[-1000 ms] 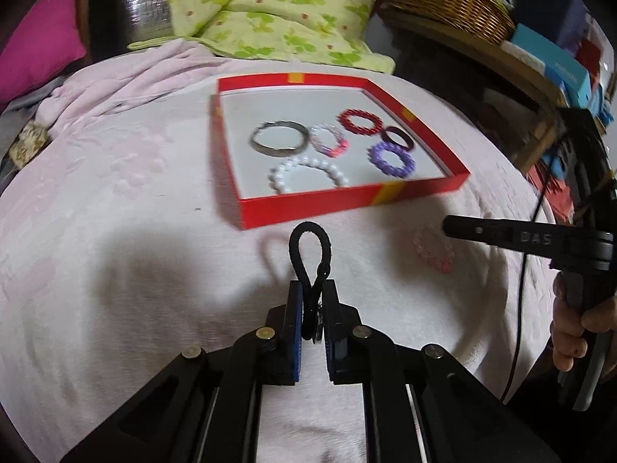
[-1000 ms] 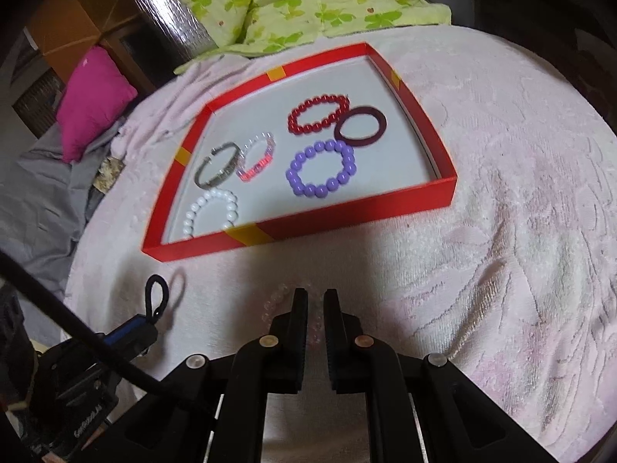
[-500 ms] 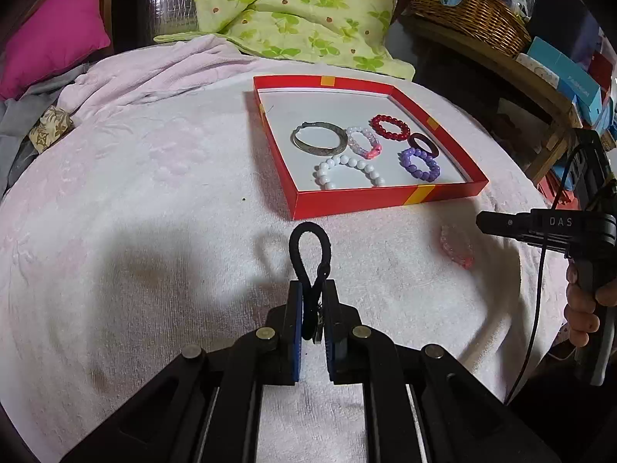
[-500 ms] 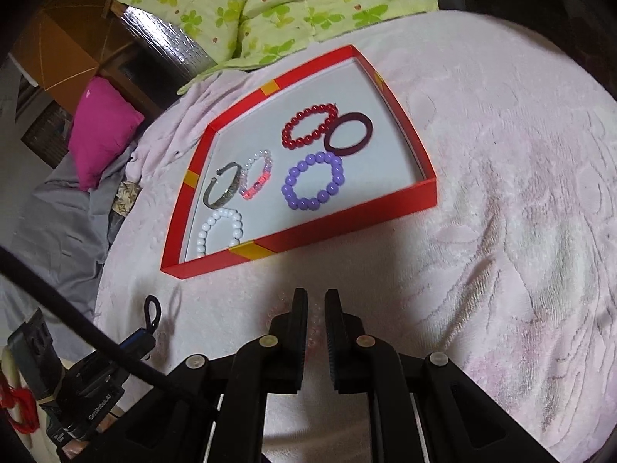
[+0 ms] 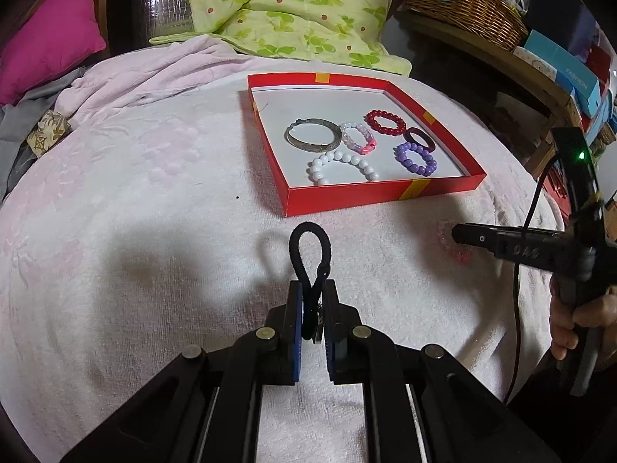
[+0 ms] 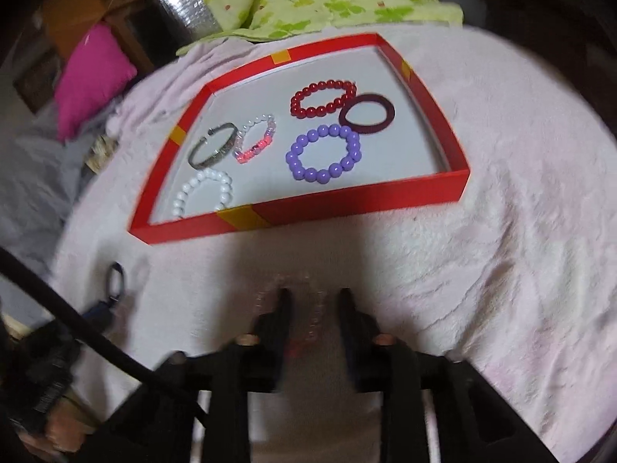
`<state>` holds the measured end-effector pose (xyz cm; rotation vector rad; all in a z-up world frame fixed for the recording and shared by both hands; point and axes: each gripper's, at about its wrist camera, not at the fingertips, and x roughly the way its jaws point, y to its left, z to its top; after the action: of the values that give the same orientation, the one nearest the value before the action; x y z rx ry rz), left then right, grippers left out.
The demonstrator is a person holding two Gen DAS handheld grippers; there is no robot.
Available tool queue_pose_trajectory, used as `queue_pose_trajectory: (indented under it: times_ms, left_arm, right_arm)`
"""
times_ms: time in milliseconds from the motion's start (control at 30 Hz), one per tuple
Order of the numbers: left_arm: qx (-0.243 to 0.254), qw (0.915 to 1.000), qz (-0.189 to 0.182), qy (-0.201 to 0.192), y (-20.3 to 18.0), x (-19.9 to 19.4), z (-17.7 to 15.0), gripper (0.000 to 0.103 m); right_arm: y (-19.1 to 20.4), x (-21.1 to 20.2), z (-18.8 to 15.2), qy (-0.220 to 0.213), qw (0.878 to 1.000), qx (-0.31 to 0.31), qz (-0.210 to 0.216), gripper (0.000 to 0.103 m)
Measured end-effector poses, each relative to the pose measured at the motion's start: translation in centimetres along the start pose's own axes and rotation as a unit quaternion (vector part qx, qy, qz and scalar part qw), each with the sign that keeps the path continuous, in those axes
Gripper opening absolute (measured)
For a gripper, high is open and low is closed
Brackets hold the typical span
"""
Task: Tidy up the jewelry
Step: 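Grasp the pink clear bead bracelet with the right gripper while the left holds the lanyard, then carry the lanyard and the pink bracelet over the tray with both grippers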
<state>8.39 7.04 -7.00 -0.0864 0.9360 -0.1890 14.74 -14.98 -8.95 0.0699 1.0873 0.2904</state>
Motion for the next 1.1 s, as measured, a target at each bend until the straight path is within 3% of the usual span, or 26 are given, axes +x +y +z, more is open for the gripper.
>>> queue_pose_trajectory:
  times_ms: [133,500,767,1100]
  left_arm:
    - [0.003,1.0000,-0.002,0.000,-0.3,0.0,0.0,0.010]
    - [0.005,1.0000,0.003,-0.006,-0.6,0.0,0.4,0.010]
    - [0.008,0.9991,-0.011,-0.040,-1.6,-0.7,1.8,0.010]
    - [0.016,0.9973,-0.015,-0.070,-2.5,0.2,4.7,0.010]
  right_arm:
    - [-0.1,-0.3,0.0,-0.012,1.000,-0.009,-0.011,0.010]
    - [-1.0,-3.6,0.5,-0.061,0.997,0.015,0.054,0.009]
    - [-1.5,-6.1,1.3,-0.107,0.988,0.033,0.104,0.009]
    - [-2.8,-6.3,4.9,-0.137,0.982,0.072,0.111,0.009]
